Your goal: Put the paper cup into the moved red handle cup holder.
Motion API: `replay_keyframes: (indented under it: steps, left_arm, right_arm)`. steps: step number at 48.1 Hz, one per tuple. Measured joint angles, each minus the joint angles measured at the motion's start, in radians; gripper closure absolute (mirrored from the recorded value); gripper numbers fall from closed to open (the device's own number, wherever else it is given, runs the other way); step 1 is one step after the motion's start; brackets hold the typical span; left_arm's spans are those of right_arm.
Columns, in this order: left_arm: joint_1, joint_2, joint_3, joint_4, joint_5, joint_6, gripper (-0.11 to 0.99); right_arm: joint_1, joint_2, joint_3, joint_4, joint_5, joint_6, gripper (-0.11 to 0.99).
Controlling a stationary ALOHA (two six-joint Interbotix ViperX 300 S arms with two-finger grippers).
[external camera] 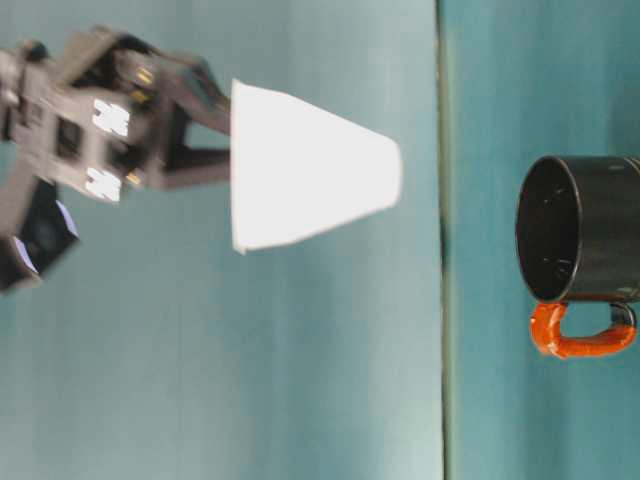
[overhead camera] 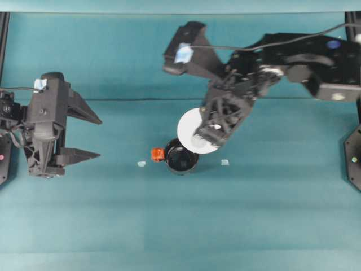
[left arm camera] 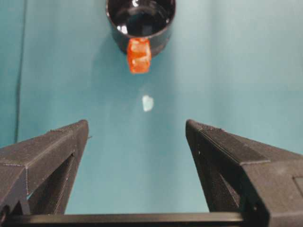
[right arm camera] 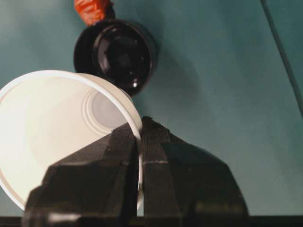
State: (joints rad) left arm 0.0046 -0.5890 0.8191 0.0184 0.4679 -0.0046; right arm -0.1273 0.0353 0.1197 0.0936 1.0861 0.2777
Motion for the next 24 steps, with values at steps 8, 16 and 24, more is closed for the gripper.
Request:
replay_keyframes:
  steps: [8,16,24]
  left_arm:
    - [0.000,0.000,0.000,0.000,0.000,0.000,-0.04]
    - [0.000,0.000,0.000,0.000,0.002,0.000,-0.04]
    - [0.002,0.000,0.000,0.000,0.002,0.000,-0.04]
  right_arm:
    - [0.006,0.049,0.000,0.000,-0.058,0.000,0.99]
    - [0.012,0.091,0.017,-0.012,-0.107,0.000,0.99]
    - [0.023,0.135,0.038,-0.026,-0.161,0.000,0.99]
